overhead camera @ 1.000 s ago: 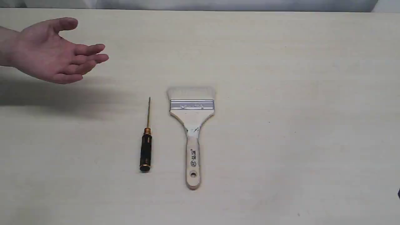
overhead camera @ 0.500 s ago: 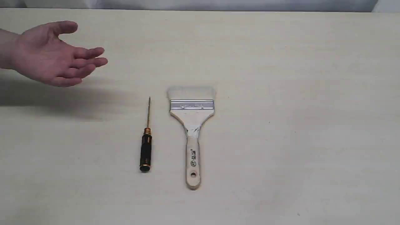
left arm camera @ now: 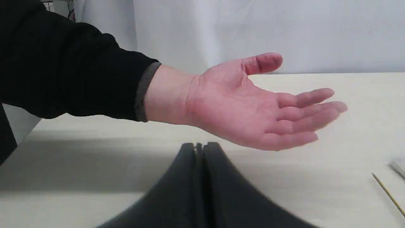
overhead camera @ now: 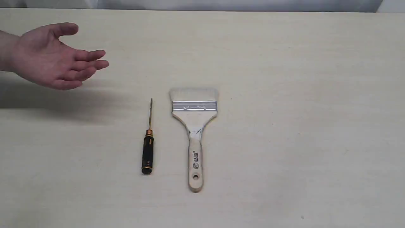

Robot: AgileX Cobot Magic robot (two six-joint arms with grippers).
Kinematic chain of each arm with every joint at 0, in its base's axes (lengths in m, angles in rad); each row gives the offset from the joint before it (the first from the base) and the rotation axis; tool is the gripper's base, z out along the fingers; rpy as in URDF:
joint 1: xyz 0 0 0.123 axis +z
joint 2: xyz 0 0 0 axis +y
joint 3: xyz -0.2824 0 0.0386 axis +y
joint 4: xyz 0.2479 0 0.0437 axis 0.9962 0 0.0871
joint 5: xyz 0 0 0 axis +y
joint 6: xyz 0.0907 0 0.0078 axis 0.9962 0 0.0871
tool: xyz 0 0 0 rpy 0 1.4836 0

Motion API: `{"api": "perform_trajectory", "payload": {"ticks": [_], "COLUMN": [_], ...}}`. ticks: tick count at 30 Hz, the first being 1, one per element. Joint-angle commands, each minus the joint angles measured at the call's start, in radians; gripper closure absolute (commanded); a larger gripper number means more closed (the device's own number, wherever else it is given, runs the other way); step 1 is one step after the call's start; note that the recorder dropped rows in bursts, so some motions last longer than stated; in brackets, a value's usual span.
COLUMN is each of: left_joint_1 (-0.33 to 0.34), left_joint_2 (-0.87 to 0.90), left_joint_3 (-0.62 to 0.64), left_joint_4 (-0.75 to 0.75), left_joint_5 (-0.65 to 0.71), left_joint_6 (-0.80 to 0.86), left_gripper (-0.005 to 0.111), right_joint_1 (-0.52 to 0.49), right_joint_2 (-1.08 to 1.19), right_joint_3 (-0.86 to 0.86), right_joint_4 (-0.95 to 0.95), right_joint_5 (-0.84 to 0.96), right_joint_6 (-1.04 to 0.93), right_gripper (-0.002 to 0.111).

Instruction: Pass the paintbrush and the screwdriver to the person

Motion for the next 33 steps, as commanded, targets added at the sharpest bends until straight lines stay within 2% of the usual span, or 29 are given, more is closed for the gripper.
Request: {"api": "perform_trajectory", "payload": {"ticks": [1, 6, 10, 15, 16, 18, 20, 22, 25, 29, 33], "left_joint_1": [-0.008, -0.008, -0.008, -0.008, -0.008, -0.008, -0.008, -0.008, -0.008, -0.008, -0.008], "left_joint_2": [-0.002, -0.002, -0.002, -0.002, -0.002, -0.002, -0.002, -0.002, -0.002, -0.002, -0.002], "left_joint_3": [0.002, 0.002, 0.002, 0.002, 0.002, 0.002, 0.002, 0.002, 0.002, 0.002, 0.002], "left_joint_4": [-0.001, -0.004, -0.004, -0.004, -0.004, -0.004, -0.004, -0.004, -0.004, -0.004, -0.001], "left_joint_5": [-0.007, -0.006, -0.006, -0.006, -0.006, -0.006, -0.006, -0.006, -0.006, -0.006, -0.008], "left_joint_6": [-0.002, -0.002, -0.002, -0.002, -0.002, -0.002, -0.002, -0.002, -0.002, -0.002, -0.002], "left_gripper": [0.107, 0.107, 0.107, 0.107, 0.107, 0.107, 0.107, 0.107, 0.107, 0.107, 0.107], "right_joint_1": [-0.002, -0.002, -0.002, -0.002, -0.002, -0.002, -0.002, -0.002, -0.002, -0.002, -0.002], "right_joint_2": [-0.005, -0.005, -0.005, -0.005, -0.005, 0.003, 0.028, 0.061, 0.146, 0.276, 0.410], "right_joint_3": [0.002, 0.002, 0.002, 0.002, 0.000, -0.050, -0.117, -0.173, -0.291, -0.434, -0.526], "right_joint_4": [0.002, 0.060, 0.268, 0.232, 0.173, -0.071, -0.486, -0.811, -1.200, -1.523, -1.528], "right_joint_5": [-0.072, -0.122, -0.156, -0.244, -0.244, -0.221, -0.231, -0.267, -0.334, -0.413, -0.499], "right_joint_6": [-0.023, 0.054, 0.410, 0.617, 0.658, 0.789, 1.114, 1.337, 1.688, 1.981, 2.013], "right_gripper": [0.104, 0.104, 0.104, 0.104, 0.104, 0.104, 0.101, 0.095, 0.085, 0.084, 0.084]}}
